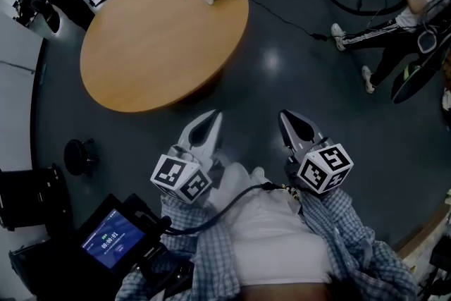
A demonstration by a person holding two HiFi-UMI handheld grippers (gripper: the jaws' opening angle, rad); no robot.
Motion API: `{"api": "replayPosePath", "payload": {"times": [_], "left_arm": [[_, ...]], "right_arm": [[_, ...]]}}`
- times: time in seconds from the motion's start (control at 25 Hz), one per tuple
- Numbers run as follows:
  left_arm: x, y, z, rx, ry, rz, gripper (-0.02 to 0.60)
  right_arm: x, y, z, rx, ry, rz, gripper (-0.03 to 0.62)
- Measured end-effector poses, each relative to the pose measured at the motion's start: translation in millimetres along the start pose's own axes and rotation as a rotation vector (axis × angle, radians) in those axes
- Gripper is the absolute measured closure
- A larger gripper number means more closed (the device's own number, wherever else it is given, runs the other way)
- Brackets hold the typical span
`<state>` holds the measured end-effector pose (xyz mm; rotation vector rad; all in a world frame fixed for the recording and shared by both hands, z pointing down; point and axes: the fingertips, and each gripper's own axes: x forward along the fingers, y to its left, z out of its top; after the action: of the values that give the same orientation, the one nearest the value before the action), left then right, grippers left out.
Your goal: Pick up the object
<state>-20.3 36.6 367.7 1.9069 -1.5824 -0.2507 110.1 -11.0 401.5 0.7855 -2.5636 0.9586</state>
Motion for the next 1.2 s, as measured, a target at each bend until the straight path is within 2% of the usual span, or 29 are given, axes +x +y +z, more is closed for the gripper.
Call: {"api": "replayPosePath", "payload": {"times": [0.36, 0.72, 0.84, 1.08, 1.2], "left_arm": [[-7.1, -25.6, -2.9, -0.021, 0.01, -0.001, 0.58], [0.4, -15.5, 3.0, -0.01, -0.004, -0.021, 0.579], [8.5, -19.1, 6.4, -0.031, -0.001, -0.015, 0.579], [14.4, -29.8, 1.3, -0.024, 0.005, -0.06, 0.579], [18.4, -33.2, 4.2, -0.015, 0.025, -0.049, 0.579]], "right_arm": [[-23.0, 3.5, 8.0, -0.022, -0.007, -0.01, 0.589], [-20.1, 7.9, 15.2, -0.107, -0.001, -0.027, 0.589], [-18.0, 7.5, 20.6, -0.15, 0.005, -0.02, 0.589], [-22.0, 9.7, 28.8, -0.201, 0.002, -0.016, 0.589], [-24.4, 7.4, 29.4, -0.214, 0.013, -0.022, 0.589]]}}
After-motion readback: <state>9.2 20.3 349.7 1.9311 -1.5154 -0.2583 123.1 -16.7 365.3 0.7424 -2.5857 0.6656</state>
